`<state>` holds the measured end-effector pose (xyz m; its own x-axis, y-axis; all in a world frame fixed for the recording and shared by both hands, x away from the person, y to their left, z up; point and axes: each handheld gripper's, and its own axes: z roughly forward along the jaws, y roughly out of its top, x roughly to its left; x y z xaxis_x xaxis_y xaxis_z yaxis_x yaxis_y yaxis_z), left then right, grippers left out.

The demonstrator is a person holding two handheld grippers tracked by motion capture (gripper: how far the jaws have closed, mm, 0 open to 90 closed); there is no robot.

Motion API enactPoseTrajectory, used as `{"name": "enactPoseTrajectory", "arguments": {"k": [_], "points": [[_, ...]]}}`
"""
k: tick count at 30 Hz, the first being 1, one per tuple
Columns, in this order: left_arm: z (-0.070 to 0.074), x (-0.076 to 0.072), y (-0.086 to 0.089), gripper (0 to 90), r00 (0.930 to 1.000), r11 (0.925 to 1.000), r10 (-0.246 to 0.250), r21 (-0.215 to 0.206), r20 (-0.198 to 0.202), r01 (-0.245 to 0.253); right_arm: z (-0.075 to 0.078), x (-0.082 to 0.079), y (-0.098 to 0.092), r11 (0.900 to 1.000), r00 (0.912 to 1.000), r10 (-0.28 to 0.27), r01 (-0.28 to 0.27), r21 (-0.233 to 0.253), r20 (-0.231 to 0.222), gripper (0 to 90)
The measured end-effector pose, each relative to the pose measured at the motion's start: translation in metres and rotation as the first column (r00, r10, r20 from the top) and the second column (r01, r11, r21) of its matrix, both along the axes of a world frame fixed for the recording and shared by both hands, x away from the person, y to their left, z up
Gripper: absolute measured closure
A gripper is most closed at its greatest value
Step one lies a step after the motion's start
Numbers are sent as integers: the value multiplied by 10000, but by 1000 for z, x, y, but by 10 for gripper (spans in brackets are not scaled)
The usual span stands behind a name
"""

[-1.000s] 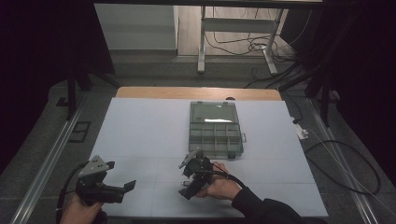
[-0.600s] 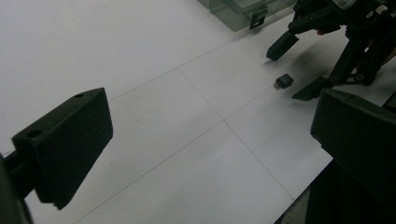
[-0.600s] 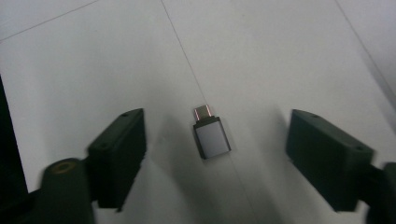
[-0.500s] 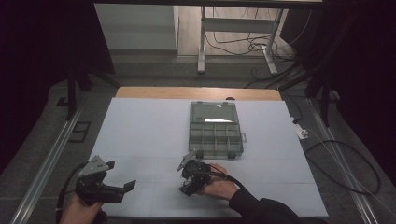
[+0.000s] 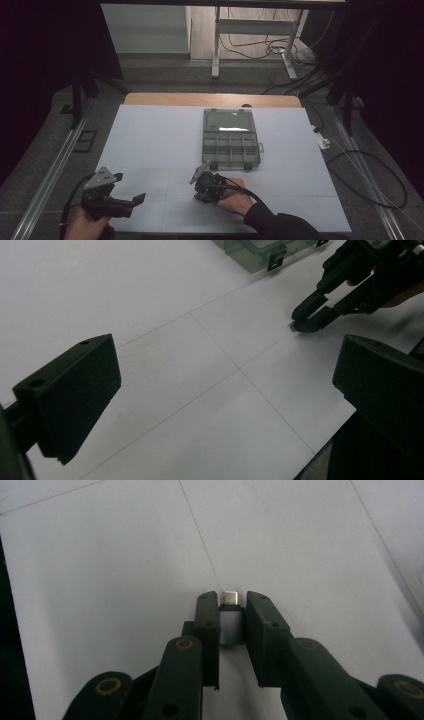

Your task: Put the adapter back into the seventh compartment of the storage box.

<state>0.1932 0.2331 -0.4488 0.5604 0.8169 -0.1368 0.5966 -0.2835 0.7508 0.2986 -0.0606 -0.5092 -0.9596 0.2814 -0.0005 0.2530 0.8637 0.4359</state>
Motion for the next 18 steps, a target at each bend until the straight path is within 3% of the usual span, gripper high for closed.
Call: {"name": "enactPoseTrajectory", "arguments": {"k": [9, 18], "points": [[0, 0, 0, 0, 10000, 10000, 11, -19, -22, -12, 9, 1, -7, 9992, 10000, 46, -46, 389, -6, 755], [0, 1, 0, 0, 10000, 10000, 9, -29, -27, -9, 21, 10, -20, 9935, 9983, -492, 522, 1013, -315, 754]]}}
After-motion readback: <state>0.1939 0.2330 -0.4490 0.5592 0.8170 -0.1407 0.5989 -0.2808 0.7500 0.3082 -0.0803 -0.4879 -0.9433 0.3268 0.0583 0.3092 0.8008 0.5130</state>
